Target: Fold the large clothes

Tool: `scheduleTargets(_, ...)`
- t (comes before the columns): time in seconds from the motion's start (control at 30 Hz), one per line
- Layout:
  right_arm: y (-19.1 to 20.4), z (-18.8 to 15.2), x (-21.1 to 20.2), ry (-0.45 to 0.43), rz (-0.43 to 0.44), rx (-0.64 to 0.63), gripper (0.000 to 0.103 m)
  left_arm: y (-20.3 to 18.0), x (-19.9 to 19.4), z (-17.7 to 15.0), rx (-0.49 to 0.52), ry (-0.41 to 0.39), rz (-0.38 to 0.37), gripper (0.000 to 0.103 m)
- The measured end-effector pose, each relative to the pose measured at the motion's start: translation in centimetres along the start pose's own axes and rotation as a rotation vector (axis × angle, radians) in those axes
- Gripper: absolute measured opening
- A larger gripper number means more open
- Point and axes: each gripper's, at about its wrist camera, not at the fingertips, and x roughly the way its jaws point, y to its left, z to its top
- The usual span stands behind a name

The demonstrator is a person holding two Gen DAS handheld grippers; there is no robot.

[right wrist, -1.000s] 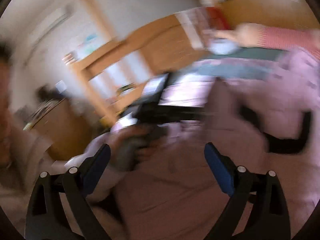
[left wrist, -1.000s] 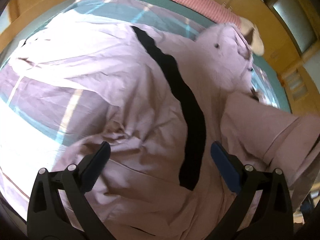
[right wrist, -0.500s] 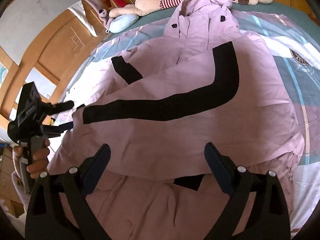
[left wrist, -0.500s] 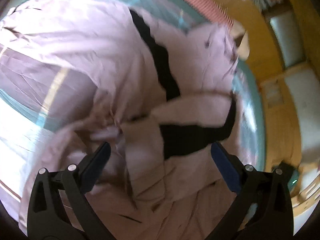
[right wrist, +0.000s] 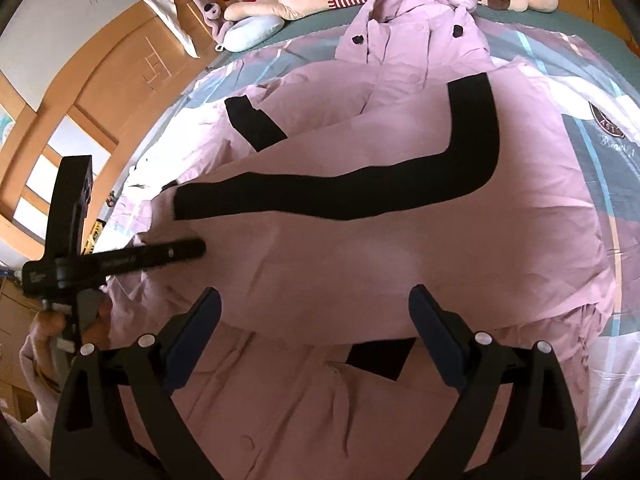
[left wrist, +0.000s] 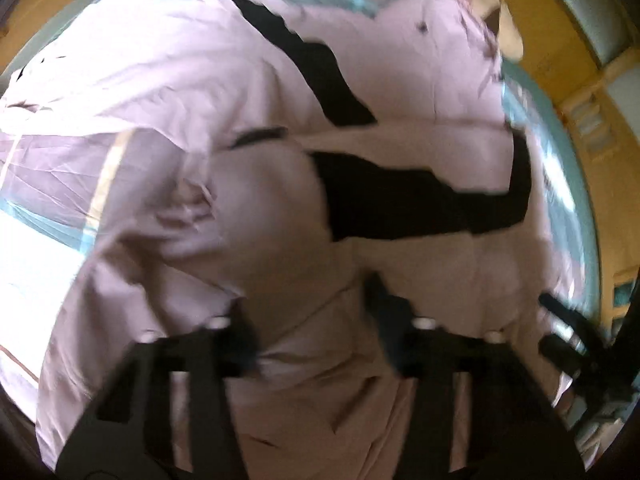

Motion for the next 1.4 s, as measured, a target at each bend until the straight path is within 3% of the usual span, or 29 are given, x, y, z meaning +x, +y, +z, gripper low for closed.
scheduleTargets(0.1,0.2,-0.2,0.1,0.006,0.035,-0.003,0.095,0.9,-1.1,0.7,-0.035,-0.086,-0.01,0.023)
scheduleTargets(0.27,1.0,-0.9,1.4,0.09,0.156,-0.014,0.095,0.5,-2.1,0.6,-0.014,-0.165,0.016,0.02)
scheduleTargets(0.4,0.3,-1.6,3.4,0.167,0.308,0.096,0.095,0.3,-3.0,0.3,0.003,-0.199,0.018,0.02)
scheduleTargets(0.5,-1.3,-1.7,4.5,0.177,0.252,0.182,0.095,0.0,-3.4,0.2,0.021,-0.221,0.023,0.02)
scheduleTargets(0.63,-5.1,-1.5,3.5,0.062,0.146,0.352,0.095,-0.6,-3.6,0.3,0.046,-0.231,0.033,0.021)
scheduleTargets(0.67,-6.0,-1.5,3.2,0.035,0.124,0.394,0.088,-0.7,-3.6,0.3,0.05,-0.231,0.034,0.022)
scheduleTargets(0.7,-6.7,-1.6,3.0,0.021,0.111,0.426,0.066,-0.7,-3.6,0.3,0.054,-0.229,0.035,0.023)
scheduleTargets(0.73,-7.2,-1.7,3.0,0.019,0.1,0.438,0.052,-0.8,-3.6,0.3,0.056,-0.225,0.037,0.024)
scheduleTargets(0.77,-7.5,-1.7,3.1,0.023,0.089,0.442,0.021,-0.8,-3.6,0.3,0.056,-0.223,0.041,0.027)
scheduleTargets(0.8,-7.8,-1.8,3.1,0.019,0.093,0.454,0.014,-0.8,-3.7,0.3,0.057,-0.219,0.043,0.033)
scheduleTargets(0.83,-8.1,-1.9,2.9,0.006,0.106,0.47,0.012,-0.9,-3.8,0.2,0.057,-0.214,0.042,0.039)
scheduleTargets(0.9,-8.1,-1.8,2.5,-0.014,0.11,0.466,0.01,-1.1,-4.4,0.0,0.051,-0.204,0.005,0.077)
scheduleTargets(0.97,-7.9,-1.7,1.9,-0.045,0.099,0.438,0.01,-1.4,-4.8,-0.3,0.056,-0.188,-0.048,0.086)
scheduleTargets(1.13,-7.6,-1.2,0.4,-0.104,0.069,0.389,0.01,-2.8,-3.9,-1.1,0.123,-0.131,-0.045,0.093)
scheduleTargets(1.4,-7.6,-0.5,1.3,-0.092,0.058,0.417,0.01,-2.3,-2.7,-1.1,0.12,0.019,-0.088,0.095)
